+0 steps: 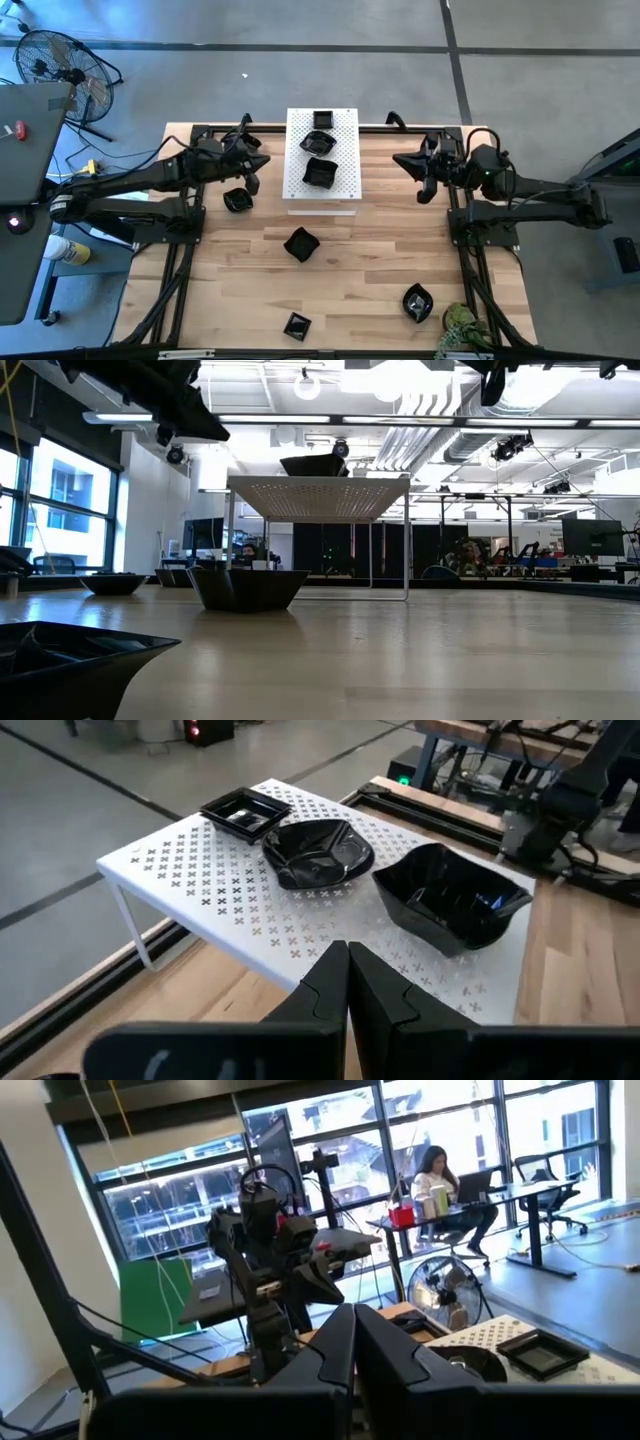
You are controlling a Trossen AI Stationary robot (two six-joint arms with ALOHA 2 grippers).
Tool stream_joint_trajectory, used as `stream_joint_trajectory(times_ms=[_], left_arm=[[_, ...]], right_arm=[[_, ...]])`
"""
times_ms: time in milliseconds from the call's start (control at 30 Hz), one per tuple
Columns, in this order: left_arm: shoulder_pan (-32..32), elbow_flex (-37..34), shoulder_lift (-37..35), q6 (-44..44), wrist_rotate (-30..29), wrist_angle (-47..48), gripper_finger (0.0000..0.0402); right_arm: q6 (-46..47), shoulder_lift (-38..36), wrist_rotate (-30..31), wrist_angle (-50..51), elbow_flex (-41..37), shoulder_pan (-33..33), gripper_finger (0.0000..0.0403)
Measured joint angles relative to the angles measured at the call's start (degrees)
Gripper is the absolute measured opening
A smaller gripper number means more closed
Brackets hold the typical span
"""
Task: Pick & Place Mini shaped plates
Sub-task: Stack the distorted square plate on top of the distorted square plate on the shelf
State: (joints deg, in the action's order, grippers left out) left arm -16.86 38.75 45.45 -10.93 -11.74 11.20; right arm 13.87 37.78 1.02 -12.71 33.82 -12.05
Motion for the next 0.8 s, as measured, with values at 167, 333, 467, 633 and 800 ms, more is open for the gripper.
stream_joint_trajectory(times_ms=[167, 333, 467, 633, 800], left_arm=[[0.00, 3.79, 0.64, 0.06, -0.57, 7.14, 0.0000], [0.02, 6.89, 1.30, 0.16, -0.77, 13.75, 0.0000], [0.00, 8.47, 1.31, 0.56, -0.57, 16.92, 0.0000], [0.02, 11.17, 1.31, 0.17, -0.64, 22.04, 0.0003], [1.97, 15.16, 2.75, -0.29, 0.28, 27.21, 0.0007]], right_arm=[[-0.71, 0.00, 0.09, 0.01, 0.00, 0.02, 0.0003], [-0.87, 0.00, 2.17, -0.91, 0.02, 0.02, 0.0003], [-0.89, 0.00, 2.37, -1.87, 0.02, 0.02, 0.0010], [1.19, 0.00, 5.28, -1.86, 0.02, 0.02, 0.0009], [0.29, 0.02, 4.86, -1.73, 0.02, 0.04, 0.0002]])
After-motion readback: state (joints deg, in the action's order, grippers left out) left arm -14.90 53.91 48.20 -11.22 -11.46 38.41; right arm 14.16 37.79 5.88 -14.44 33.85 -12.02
